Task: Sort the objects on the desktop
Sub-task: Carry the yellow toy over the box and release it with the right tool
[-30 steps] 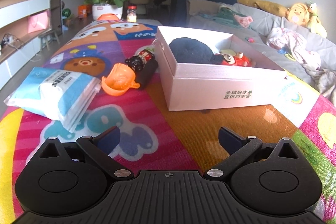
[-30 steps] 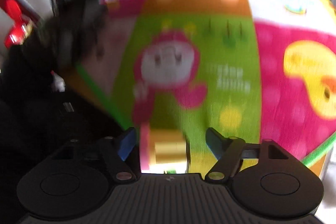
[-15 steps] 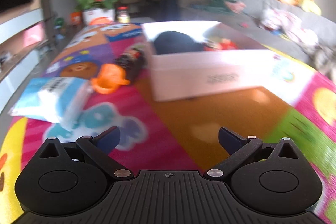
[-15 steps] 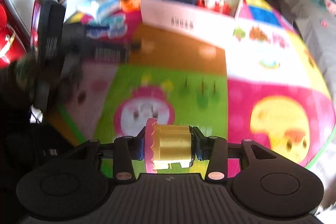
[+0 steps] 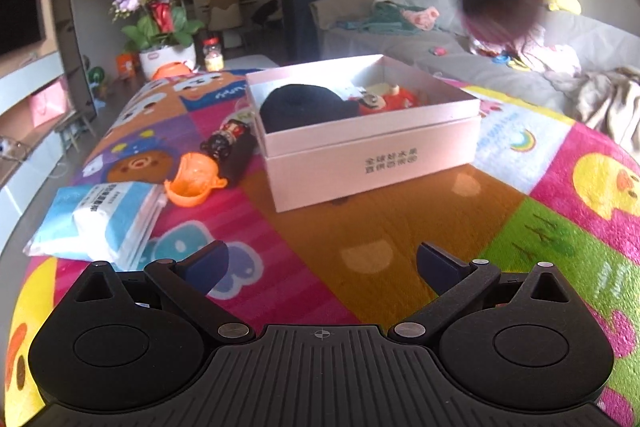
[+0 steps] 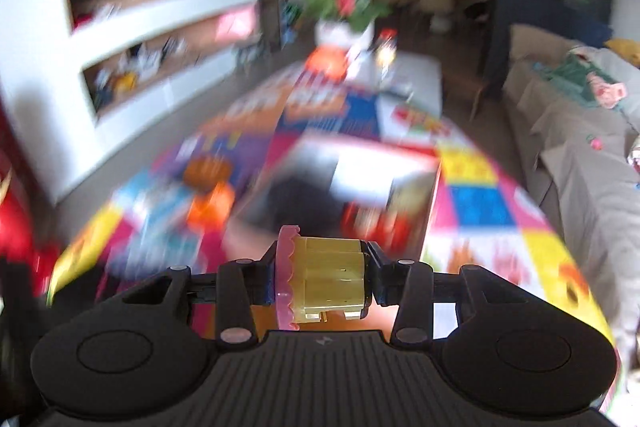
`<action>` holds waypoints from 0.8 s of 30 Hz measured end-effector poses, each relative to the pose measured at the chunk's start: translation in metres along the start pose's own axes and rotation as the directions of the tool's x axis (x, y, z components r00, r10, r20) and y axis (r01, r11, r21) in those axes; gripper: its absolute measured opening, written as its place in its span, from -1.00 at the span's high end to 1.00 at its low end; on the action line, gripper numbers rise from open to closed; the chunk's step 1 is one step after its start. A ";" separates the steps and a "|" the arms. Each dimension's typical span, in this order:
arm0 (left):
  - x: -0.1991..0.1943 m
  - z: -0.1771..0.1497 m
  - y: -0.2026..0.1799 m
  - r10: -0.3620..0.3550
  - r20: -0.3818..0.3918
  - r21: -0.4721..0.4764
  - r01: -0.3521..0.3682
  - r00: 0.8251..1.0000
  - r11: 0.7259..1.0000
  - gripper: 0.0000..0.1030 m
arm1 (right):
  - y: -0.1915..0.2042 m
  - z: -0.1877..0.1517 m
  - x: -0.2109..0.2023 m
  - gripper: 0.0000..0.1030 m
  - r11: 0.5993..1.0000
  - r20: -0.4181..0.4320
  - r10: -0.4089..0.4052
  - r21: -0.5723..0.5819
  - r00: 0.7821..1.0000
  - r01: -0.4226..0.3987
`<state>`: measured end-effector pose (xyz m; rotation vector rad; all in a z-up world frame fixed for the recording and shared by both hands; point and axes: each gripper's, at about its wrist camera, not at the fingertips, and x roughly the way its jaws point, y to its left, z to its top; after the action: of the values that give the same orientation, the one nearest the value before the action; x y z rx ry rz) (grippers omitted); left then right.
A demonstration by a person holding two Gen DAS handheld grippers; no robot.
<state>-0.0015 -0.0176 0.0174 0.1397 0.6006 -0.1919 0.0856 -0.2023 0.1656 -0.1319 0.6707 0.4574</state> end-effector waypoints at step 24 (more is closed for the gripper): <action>0.075 0.038 0.066 0.265 0.015 0.075 -0.265 0.964 0.961 -0.64 | 0.014 -0.125 0.039 -0.53 0.998 0.011 0.040 0.054 0.999 -0.040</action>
<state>0.0940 0.0289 0.0104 0.2914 0.5639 0.0449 0.0350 -0.2089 0.0444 -0.0649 0.6764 0.4775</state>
